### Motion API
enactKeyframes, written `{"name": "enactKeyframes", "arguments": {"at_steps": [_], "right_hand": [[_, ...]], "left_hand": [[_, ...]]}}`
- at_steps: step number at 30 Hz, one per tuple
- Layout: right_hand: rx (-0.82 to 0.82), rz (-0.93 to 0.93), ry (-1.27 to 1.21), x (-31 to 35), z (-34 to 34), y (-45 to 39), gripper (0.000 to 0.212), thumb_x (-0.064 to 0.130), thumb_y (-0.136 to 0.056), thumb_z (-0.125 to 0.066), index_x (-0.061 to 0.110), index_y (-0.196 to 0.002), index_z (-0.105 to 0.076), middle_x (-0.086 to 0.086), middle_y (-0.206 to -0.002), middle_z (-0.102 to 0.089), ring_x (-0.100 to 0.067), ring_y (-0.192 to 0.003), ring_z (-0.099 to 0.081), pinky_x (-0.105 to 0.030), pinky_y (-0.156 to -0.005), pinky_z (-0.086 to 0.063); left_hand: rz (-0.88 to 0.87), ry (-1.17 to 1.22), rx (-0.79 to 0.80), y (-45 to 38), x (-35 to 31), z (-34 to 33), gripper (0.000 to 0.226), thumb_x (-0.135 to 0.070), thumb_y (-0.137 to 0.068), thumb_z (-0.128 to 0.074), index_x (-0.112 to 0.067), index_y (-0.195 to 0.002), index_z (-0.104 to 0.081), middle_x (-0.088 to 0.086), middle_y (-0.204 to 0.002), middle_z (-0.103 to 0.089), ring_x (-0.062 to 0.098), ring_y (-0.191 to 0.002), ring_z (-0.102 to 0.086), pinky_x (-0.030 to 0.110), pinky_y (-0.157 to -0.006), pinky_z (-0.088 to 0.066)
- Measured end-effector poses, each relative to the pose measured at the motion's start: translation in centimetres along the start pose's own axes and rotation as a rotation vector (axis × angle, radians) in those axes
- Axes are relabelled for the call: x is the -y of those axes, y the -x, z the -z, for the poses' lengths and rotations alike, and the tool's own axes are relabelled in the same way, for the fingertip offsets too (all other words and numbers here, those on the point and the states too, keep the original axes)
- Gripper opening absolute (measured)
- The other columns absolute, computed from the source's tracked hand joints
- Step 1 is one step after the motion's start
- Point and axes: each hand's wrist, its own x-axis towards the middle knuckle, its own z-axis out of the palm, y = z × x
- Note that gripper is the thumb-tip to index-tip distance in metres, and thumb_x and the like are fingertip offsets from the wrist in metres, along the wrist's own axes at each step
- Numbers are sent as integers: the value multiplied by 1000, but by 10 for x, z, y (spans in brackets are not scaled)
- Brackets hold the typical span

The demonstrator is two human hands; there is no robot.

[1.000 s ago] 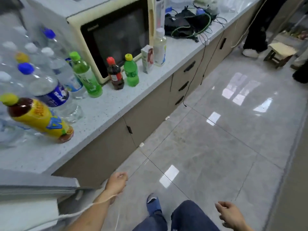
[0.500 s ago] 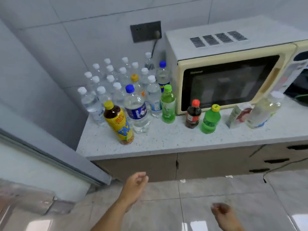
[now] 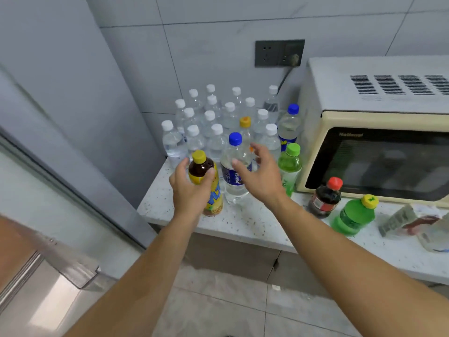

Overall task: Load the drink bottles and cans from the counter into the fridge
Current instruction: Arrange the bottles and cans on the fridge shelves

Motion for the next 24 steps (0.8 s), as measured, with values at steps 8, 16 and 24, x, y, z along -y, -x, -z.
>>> {"name": "enactKeyframes", "arguments": {"at_steps": [8, 16, 24], "right_hand": [[-10, 30, 68, 17, -29, -38, 44, 49, -75, -79, 18, -97, -57, -3, -103, -64, -22, -97, -59, -35, -86, -49], [-133, -18, 93, -5, -8, 7, 37, 53, -76, -69, 30, -104, -62, 3, -110, -63, -11, -104, -58, -32, -92, -50], [-222, -151, -120, -23, 14, 48, 34, 60, -83, -66, 45, -112, -54, 27, -115, -58, 12, -107, -54, -22, -94, -46]], "left_hand": [[23, 31, 49, -24, 2, -11, 29, -53, -69, -66, -52, -90, -46, -4, -110, -60, 8, -93, -62, 34, -81, -52], [17, -25, 67, -3, 26, 8, 45, -62, -60, -67, -54, -102, -53, -19, -108, -49, -10, -86, -56, 14, -70, -40], [27, 126, -21, 24, 33, 14, 38, -61, -66, -72, -47, -98, -55, -33, -91, -62, -15, -82, -59, 6, -57, -44]]}}
